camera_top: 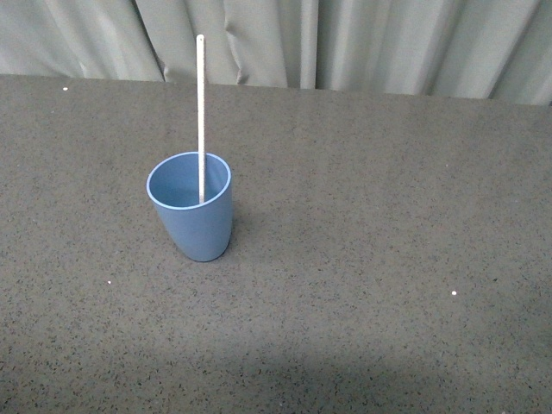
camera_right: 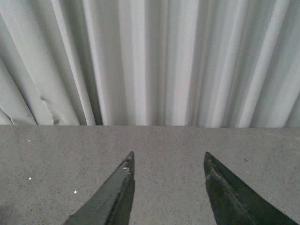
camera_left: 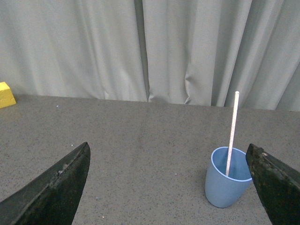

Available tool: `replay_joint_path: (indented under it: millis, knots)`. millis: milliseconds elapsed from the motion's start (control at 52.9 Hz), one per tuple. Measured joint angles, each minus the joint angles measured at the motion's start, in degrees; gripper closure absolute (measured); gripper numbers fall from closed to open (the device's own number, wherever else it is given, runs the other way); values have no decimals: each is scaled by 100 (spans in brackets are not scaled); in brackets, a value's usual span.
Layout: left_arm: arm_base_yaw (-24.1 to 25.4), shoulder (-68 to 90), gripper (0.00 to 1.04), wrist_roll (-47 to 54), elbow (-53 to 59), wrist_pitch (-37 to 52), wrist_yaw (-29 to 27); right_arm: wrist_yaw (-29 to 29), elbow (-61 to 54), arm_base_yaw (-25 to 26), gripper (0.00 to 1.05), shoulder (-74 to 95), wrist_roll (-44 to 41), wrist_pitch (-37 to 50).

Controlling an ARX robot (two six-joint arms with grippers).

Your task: Transfer chopsticks to blue cup

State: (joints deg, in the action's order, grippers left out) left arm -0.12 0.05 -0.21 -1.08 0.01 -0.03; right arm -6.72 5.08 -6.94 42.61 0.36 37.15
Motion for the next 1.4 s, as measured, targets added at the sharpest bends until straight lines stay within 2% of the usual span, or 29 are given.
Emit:
replay_joint_path:
  millis: [57,132,170,246,322,643,1267,1362,1400]
  knots:
    - [0,0,7,-2,0,0,0,87,-66,87,76,-271,-4,-173]
    - [0,0,7,-2,0,0,0,227,-140,219,86,-415,-7,-308]
    - [0,0,7,0,0,0,-2,577,-197,426,93,-564,-15,-433]
    - [0,0,7,-2,0,0,0,632,-247,627,104,-817,-31,-597]
    - [0,2,7,-2,0,0,-2,647,-435,675,104,-946,-22,-439]
    - [0,0,7,-2,0,0,0,664,-483,680,104,-2017,-24,-1467]
    - [0,0,7,0,0,0,0,667,-483,680,104,-3261,-24,-2688]
    - [0,0,7,0,0,0,0,680,-479,680,104,-3939,-28,-3580]
    - [0,2,7,-2,0,0,-2,678,-479,680,104,-4133,-28,-3676]
